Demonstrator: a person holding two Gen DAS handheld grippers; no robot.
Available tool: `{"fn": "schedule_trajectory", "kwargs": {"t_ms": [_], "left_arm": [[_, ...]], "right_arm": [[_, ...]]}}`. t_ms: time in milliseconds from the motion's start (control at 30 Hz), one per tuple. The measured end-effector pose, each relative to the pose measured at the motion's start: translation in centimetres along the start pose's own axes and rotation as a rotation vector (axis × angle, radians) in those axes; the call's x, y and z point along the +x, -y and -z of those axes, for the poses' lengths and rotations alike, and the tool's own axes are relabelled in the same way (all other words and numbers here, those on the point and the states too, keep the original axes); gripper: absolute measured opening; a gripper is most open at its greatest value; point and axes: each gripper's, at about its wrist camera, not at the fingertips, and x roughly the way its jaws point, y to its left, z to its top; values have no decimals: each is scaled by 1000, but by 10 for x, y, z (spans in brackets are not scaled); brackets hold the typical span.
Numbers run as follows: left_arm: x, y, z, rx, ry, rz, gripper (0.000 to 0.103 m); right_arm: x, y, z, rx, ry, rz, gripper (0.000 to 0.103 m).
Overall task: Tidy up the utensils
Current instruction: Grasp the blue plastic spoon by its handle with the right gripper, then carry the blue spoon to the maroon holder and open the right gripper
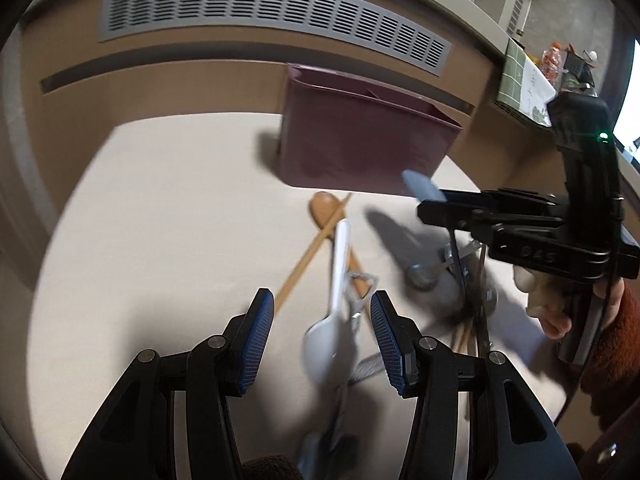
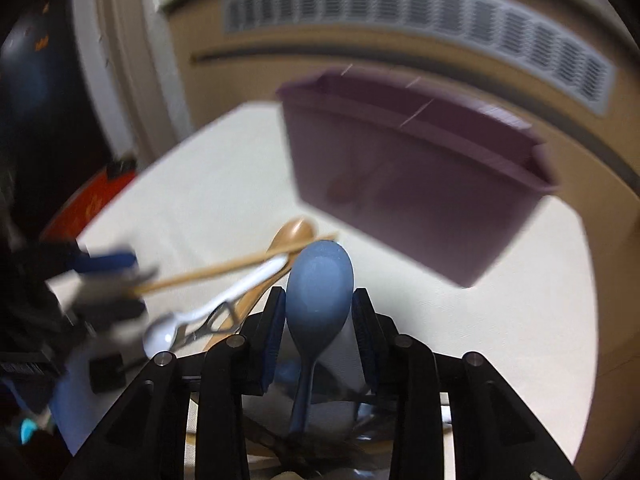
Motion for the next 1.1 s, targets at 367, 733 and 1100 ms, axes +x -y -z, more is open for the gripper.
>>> {"fn": "schedule_trajectory", "kwargs": {"t_ms": [367,733,1100], "left_arm": [[21,-19,-22,-62,-46,9,51],[-5,12,14,-39,-30,63,51],[5,11,12,-32,-49,-50,51]], "right_arm": [[-57,45,22,125,106,23,31],[-98,37,10,160,263,155,30],[-115,20,29,117,235,200,30]]}}
